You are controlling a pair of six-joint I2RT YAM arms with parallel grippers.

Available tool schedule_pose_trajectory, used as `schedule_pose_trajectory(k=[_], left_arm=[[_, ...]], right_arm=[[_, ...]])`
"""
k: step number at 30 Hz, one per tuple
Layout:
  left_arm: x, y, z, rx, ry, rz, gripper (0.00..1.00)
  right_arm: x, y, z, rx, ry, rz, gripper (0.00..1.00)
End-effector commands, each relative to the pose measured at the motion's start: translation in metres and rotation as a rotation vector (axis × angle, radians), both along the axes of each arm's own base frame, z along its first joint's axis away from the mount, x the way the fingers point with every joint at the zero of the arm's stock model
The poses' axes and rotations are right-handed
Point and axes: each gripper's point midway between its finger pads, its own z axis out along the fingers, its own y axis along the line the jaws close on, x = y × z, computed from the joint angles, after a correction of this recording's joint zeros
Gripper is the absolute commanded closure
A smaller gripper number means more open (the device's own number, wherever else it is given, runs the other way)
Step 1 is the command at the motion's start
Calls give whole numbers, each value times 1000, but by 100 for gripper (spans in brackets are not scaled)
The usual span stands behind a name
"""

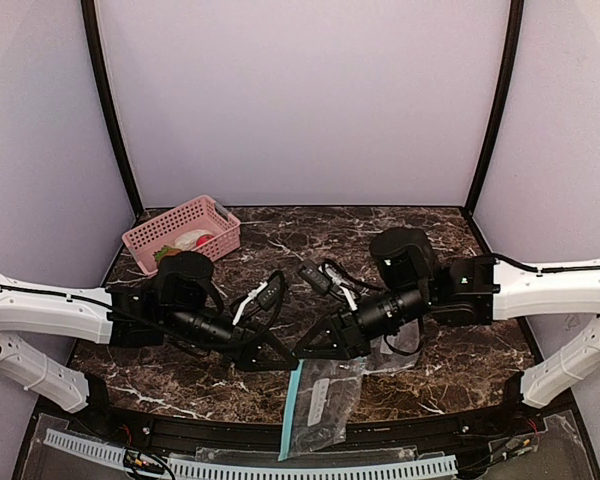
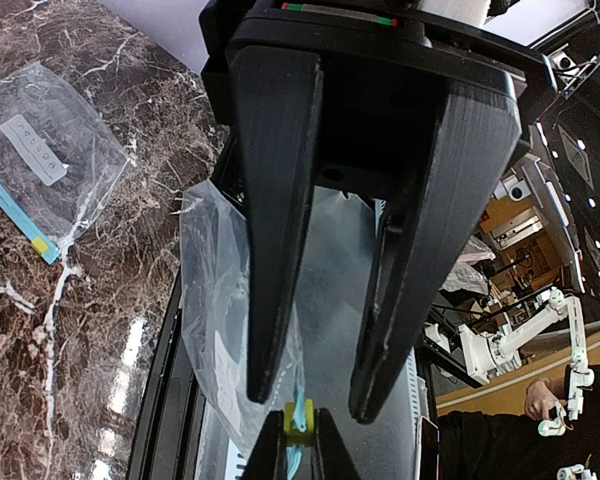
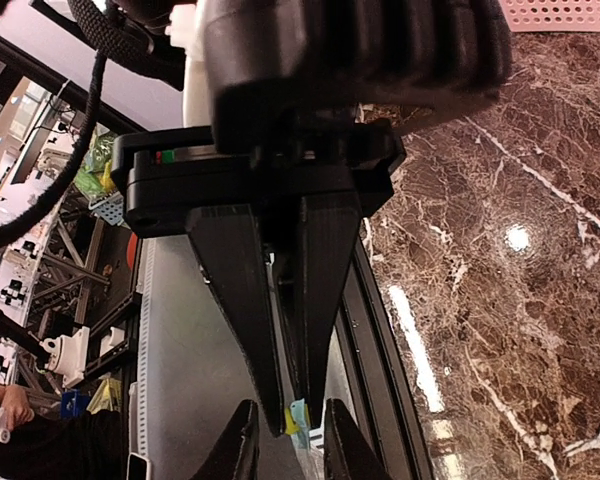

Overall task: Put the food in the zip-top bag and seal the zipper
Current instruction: Hold the zipper from the zipper food storage bag.

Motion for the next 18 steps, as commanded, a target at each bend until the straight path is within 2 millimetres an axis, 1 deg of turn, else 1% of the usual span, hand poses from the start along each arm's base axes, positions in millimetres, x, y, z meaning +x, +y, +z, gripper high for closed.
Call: schedule_pose_trajectory(k=[1, 5, 11, 18], left_arm=[[-3, -6, 22, -65, -36, -27, 99], [-4, -6, 21, -66, -38, -28, 99], [-4, -6, 22, -67, -42, -22, 99], [-4, -6, 23, -74, -45, -17, 99]], right_arm=[[-6, 7, 16, 82, -4, 26, 79], [-5, 9, 18, 90, -7, 26, 85], [-6, 9, 15, 79, 2, 28, 91], [-6, 7, 11, 65, 6, 23, 94]])
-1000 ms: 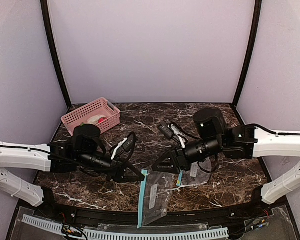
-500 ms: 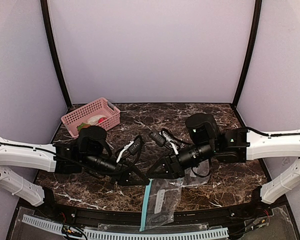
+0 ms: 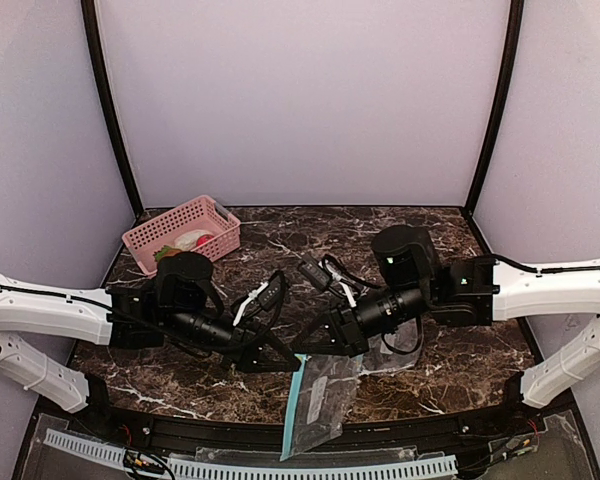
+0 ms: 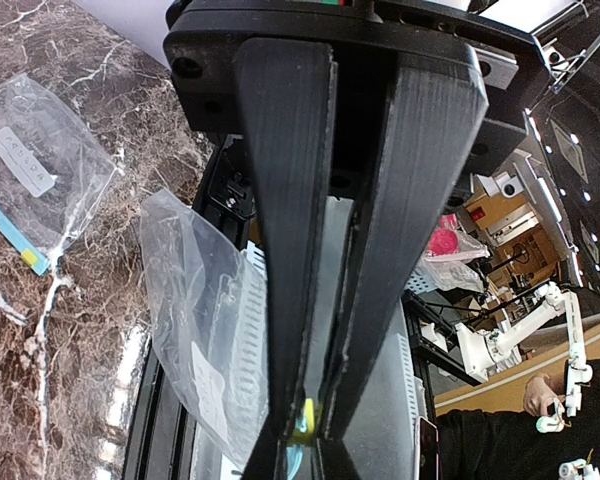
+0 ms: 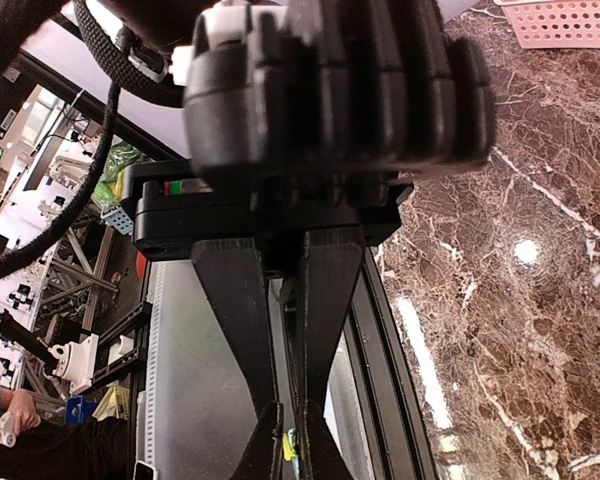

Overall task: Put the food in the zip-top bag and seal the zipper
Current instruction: Hold the zipper from the zipper food storage bag.

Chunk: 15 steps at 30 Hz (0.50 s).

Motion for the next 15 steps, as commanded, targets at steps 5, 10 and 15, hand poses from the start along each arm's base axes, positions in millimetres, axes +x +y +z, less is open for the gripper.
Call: schedule_pose_trajectory(k=[5, 10, 15], left_arm=[[0, -3, 18, -53, -33, -5, 99], [0, -3, 18, -52, -35, -1, 99], [2, -3, 18, -53, -38, 7, 99]], right_arm=[[-5, 3, -3, 2, 3, 21, 96], [-3, 3, -6, -7, -1, 11, 100], [-2, 2, -6, -8, -5, 4, 100]])
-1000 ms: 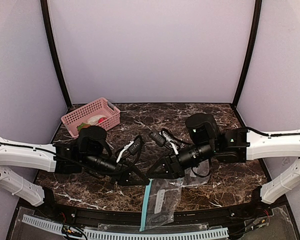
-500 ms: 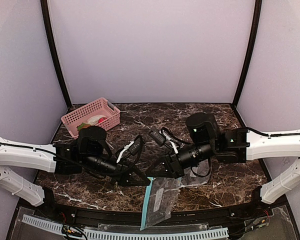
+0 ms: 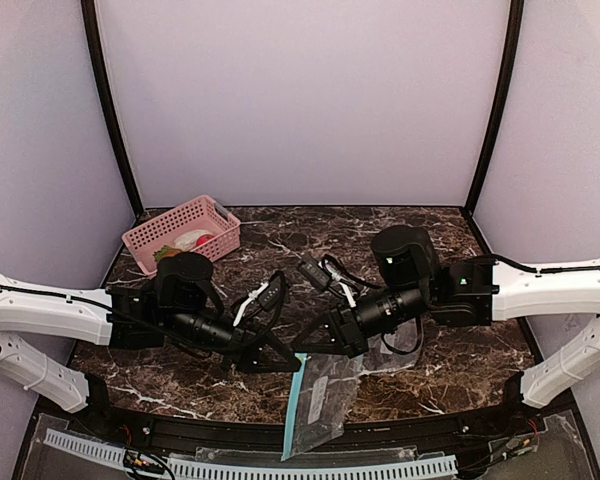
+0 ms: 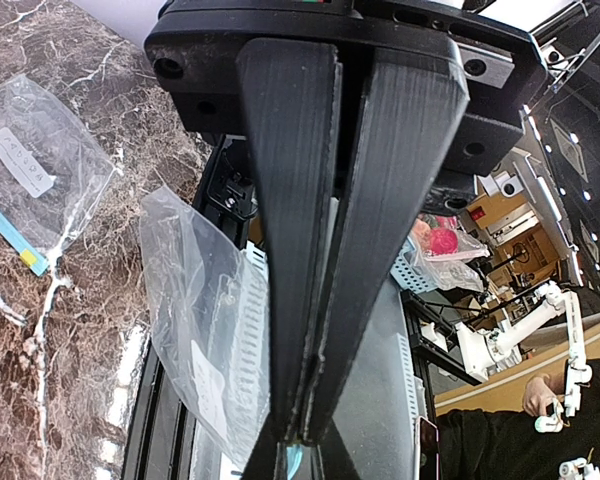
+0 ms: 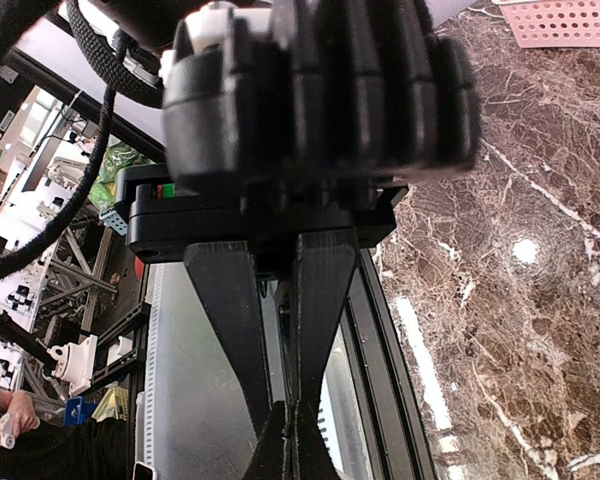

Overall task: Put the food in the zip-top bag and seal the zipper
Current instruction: Hold the zipper from the zipper food storage bag.

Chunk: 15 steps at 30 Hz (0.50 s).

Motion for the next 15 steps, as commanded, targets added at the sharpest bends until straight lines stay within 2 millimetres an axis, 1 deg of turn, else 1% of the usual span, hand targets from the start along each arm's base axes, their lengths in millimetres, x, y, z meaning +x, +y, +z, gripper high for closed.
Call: schedule_pose_trajectory(k=[1, 6, 11, 15], left_arm=[[2, -3, 18, -53, -37, 7, 99], [3, -4, 16, -52, -33, 10, 99], [3, -4, 15, -52, -32, 11, 99], [3, -5, 15, -52, -30, 9, 99]], right_arm=[[-3, 2, -6, -7, -7, 5, 100], [3, -1, -7, -11, -32, -34, 100], [23, -8, 1, -7, -112, -158, 100], [31, -15, 11, 7, -190, -230, 100]])
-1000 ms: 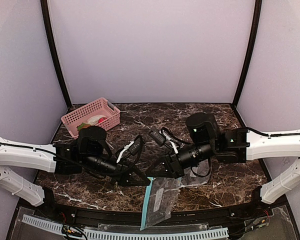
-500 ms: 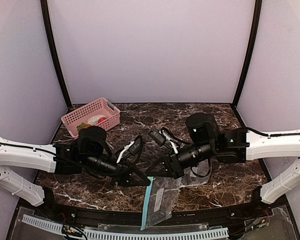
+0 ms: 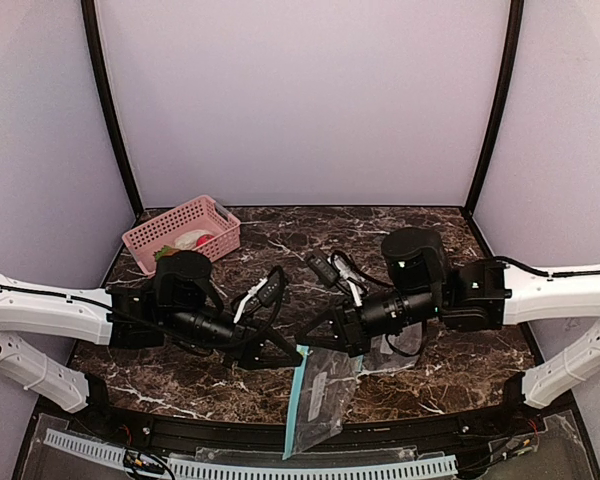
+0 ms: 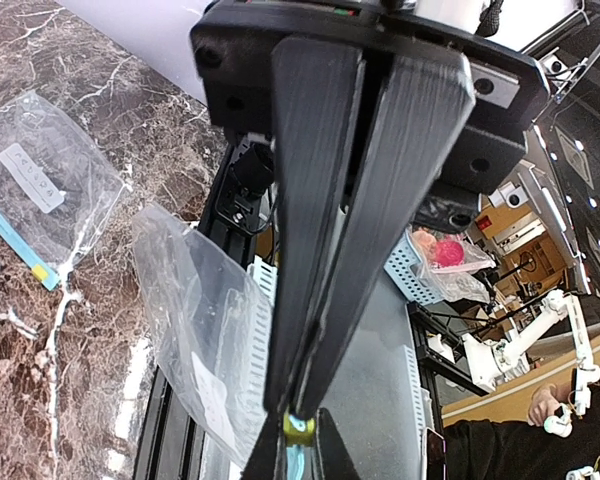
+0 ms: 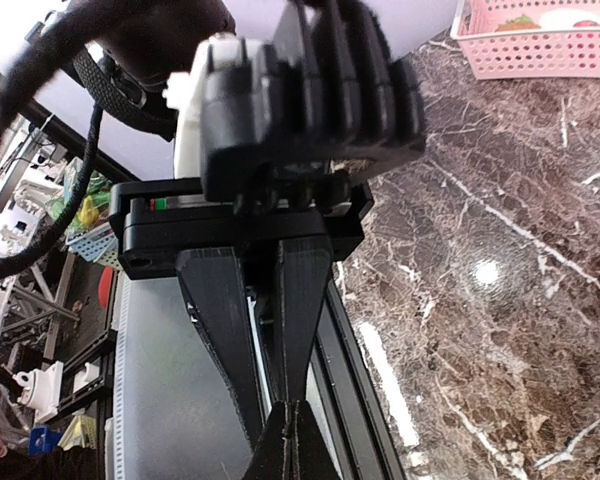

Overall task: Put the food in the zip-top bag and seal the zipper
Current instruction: Hold the zipper from the zipper food storage bag.

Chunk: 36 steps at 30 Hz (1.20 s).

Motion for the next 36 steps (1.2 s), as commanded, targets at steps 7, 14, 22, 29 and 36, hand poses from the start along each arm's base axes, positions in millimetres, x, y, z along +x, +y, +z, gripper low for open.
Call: schedule_pose_trajectory(k=[7, 14, 22, 29, 36], left_arm=[[-2, -6, 12, -39, -9, -27, 99], [-3, -8, 11, -40, -8, -36, 99], [-3, -9, 12, -40, -3, -42, 99], [-2, -8, 13, -43, -7, -36, 99], [-1, -8, 15, -46, -15, -24, 99]], right_arm=[[22, -14, 7, -27, -175, -155, 100], [-6, -3, 2, -31, -98, 10, 90], [-18, 2, -10, -54, -32, 83, 68], [-16, 1, -10, -55, -38, 73, 89], [-19, -2, -13, -64, -25, 81, 100]])
